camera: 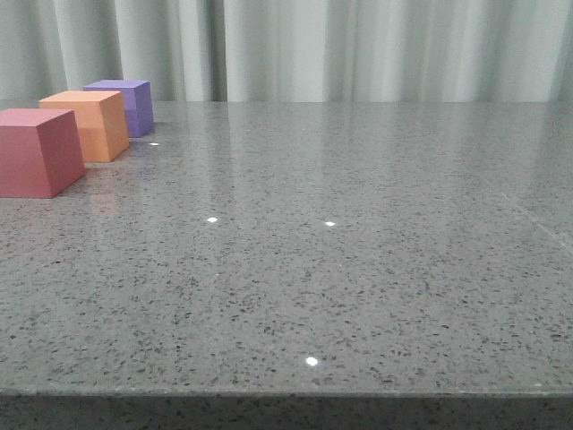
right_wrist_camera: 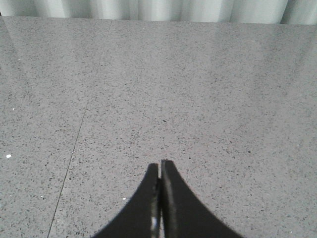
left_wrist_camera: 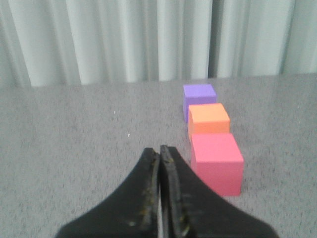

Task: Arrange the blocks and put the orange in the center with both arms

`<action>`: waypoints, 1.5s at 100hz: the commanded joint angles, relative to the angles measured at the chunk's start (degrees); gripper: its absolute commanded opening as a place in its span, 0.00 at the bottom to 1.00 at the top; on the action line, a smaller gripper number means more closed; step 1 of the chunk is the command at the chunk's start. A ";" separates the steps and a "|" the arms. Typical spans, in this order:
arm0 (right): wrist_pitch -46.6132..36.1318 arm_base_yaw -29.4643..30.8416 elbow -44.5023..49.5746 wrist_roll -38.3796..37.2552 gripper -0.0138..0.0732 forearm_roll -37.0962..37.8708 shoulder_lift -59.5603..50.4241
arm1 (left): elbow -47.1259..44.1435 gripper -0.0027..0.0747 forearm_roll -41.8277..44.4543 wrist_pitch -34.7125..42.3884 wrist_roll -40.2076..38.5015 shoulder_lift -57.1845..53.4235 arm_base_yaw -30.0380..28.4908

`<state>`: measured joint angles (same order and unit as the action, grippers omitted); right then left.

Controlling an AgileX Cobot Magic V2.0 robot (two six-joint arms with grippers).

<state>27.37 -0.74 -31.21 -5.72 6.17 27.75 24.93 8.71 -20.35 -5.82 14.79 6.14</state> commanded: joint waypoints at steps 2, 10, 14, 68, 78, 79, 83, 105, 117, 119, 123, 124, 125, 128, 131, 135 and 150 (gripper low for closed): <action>-4.26 0.30 -1.53 0.36 0.08 0.28 0.14 | 0.17 0.01 -0.39 8.56 0.01 0.26 -0.24; -4.26 0.30 -1.53 0.36 0.08 0.28 0.14 | -2.20 0.01 -2.69 11.53 0.01 -1.09 -0.24; -4.26 0.30 -1.53 0.36 0.08 0.28 0.14 | -3.77 0.01 -3.58 12.62 0.01 -2.20 -0.24; -4.25 0.30 -1.53 0.36 0.08 0.28 0.14 | -25.49 0.01 -2.19 22.55 0.01 -16.88 -0.13; -4.25 0.30 -1.53 0.36 0.08 0.28 0.14 | -27.76 0.01 -1.28 26.00 0.01 -16.88 -0.25; -4.25 0.30 -1.53 0.36 0.08 0.28 0.14 | -27.76 0.01 -1.27 25.39 0.01 -16.88 -0.25; -4.25 0.30 -1.53 0.36 0.08 0.28 0.14 | -27.65 0.01 -1.16 25.29 0.01 -16.88 -0.25; -4.25 0.30 -1.53 0.36 0.08 0.28 0.14 | -27.65 0.01 -0.19 25.89 0.01 -16.88 -0.25; -4.25 0.30 -1.53 0.36 0.08 0.28 0.14 | -27.65 0.01 -0.19 25.89 0.01 -16.88 -0.25; -4.25 0.30 -1.53 0.36 0.08 0.28 0.14 | -27.65 0.01 -0.19 25.89 0.01 -16.88 -0.25; -4.25 0.30 -1.53 0.36 0.08 0.28 0.14 | -27.65 0.01 -0.19 25.89 0.01 -16.88 -0.25; -4.25 0.30 -1.53 0.36 0.08 0.28 0.14 | -27.65 0.01 -0.19 25.89 0.01 -16.88 -0.25; -4.25 0.30 -1.53 0.36 0.08 0.28 0.14 | -27.65 0.01 -0.19 25.89 0.01 -16.88 -0.25; -4.25 0.30 -1.53 0.36 0.08 0.28 0.14 | -27.65 0.01 -0.19 25.89 0.01 -16.88 -0.25; -4.25 0.30 -1.53 0.36 0.08 0.28 0.14 | -27.65 0.01 -0.19 25.89 0.01 -16.88 -0.25; -4.25 0.30 -1.53 0.36 0.08 0.28 0.14 | -27.65 0.01 -0.19 25.89 0.01 -16.88 -0.25; -4.25 0.30 -1.53 0.36 0.08 0.28 0.14 | -27.65 0.01 -0.19 25.89 0.01 -16.88 -0.25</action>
<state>27.37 -0.74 -31.21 -5.72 6.17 27.75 -0.28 8.45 0.65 -5.82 -0.28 6.14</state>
